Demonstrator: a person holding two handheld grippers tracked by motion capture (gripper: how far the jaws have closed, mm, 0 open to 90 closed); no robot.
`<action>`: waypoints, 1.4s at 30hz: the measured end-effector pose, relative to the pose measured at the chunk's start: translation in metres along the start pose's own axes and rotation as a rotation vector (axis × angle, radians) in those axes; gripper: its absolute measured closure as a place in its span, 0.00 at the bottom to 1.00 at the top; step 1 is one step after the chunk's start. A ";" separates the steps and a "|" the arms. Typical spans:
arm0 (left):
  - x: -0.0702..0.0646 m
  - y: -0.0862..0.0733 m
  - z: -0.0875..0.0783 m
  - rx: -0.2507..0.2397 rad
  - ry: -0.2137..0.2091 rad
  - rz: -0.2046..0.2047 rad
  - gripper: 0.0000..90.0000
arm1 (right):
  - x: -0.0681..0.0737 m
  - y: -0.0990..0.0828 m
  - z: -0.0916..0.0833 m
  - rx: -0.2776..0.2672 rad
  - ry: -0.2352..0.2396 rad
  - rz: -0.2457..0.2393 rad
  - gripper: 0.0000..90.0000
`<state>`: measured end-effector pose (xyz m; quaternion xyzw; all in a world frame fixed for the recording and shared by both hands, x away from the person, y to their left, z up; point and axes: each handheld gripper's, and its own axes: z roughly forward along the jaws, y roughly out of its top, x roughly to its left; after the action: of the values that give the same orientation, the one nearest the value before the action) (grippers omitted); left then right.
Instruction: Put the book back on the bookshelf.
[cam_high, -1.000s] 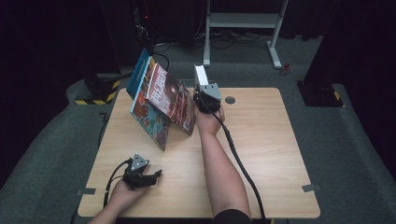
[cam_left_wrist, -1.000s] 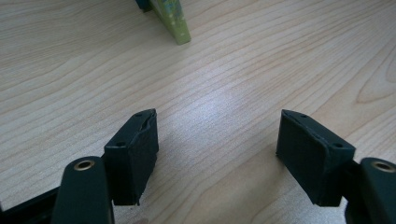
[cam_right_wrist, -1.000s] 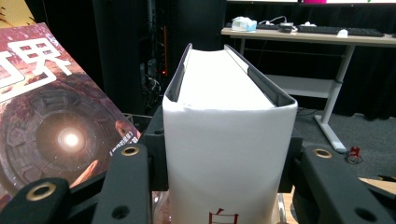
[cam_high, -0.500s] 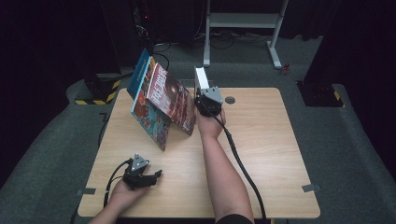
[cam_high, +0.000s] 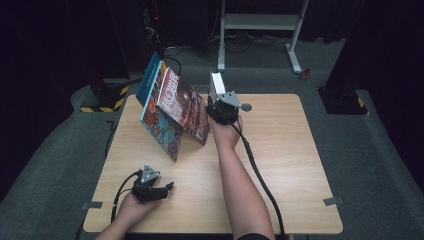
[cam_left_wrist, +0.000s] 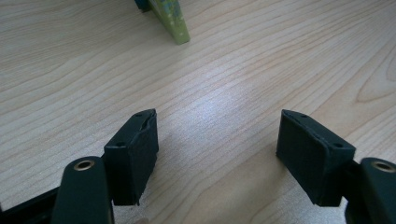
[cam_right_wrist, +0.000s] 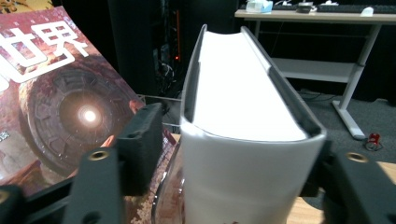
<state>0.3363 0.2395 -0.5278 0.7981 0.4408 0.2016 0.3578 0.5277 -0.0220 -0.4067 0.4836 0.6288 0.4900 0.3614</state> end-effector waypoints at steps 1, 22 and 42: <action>0.000 0.000 0.000 0.000 0.000 0.001 0.33 | 0.000 0.000 -0.001 0.006 0.000 -0.002 0.36; 0.000 0.000 0.001 -0.002 0.001 0.004 0.33 | -0.003 0.000 -0.016 0.033 0.013 -0.032 0.21; 0.000 0.001 0.001 -0.001 -0.005 0.007 0.33 | -0.011 -0.013 -0.044 0.071 0.091 0.000 0.15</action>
<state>0.3377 0.2384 -0.5278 0.8000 0.4372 0.2009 0.3584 0.4863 -0.0455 -0.4078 0.4734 0.6615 0.4890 0.3150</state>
